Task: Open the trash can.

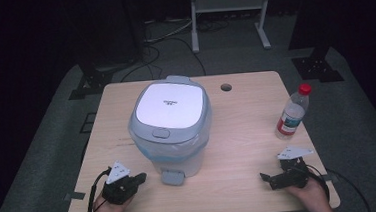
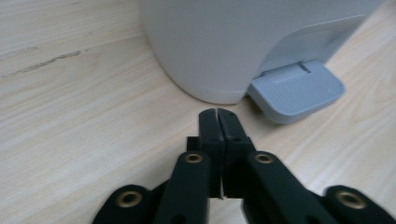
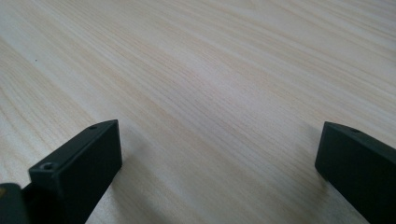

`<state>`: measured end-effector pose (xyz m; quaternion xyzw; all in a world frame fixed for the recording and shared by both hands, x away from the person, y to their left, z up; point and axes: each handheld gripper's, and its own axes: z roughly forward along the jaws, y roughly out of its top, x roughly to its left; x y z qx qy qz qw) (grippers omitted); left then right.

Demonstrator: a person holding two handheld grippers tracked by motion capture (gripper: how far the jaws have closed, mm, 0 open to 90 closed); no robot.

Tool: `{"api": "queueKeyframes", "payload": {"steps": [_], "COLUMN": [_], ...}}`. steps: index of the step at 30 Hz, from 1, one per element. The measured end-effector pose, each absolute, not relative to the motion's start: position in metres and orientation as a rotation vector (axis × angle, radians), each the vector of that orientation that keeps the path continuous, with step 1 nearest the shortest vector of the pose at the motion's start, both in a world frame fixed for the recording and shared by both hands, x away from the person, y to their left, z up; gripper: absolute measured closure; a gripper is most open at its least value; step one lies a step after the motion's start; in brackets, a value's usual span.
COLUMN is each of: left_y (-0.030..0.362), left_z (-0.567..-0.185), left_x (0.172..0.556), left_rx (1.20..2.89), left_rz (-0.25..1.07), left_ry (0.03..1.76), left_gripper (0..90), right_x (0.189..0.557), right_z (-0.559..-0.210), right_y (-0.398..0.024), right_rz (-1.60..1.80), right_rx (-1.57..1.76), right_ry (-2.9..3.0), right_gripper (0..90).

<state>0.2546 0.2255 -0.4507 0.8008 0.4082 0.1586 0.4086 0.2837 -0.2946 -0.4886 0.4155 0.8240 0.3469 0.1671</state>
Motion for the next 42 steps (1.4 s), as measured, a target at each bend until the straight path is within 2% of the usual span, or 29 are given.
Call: {"api": "queueKeyframes", "payload": {"steps": [42], "left_y": [0.179], "left_z": [-0.444], "left_x": [0.250], "left_rx": [2.027], "left_rz": [0.366], "left_ry": [0.972], "left_gripper": [90.0], "right_x": [0.284], "right_z": [-0.489], "right_y": [-0.295], "right_rz": [0.986], "right_rx": [1.187], "right_ry": [2.342], "right_gripper": [0.0]}}
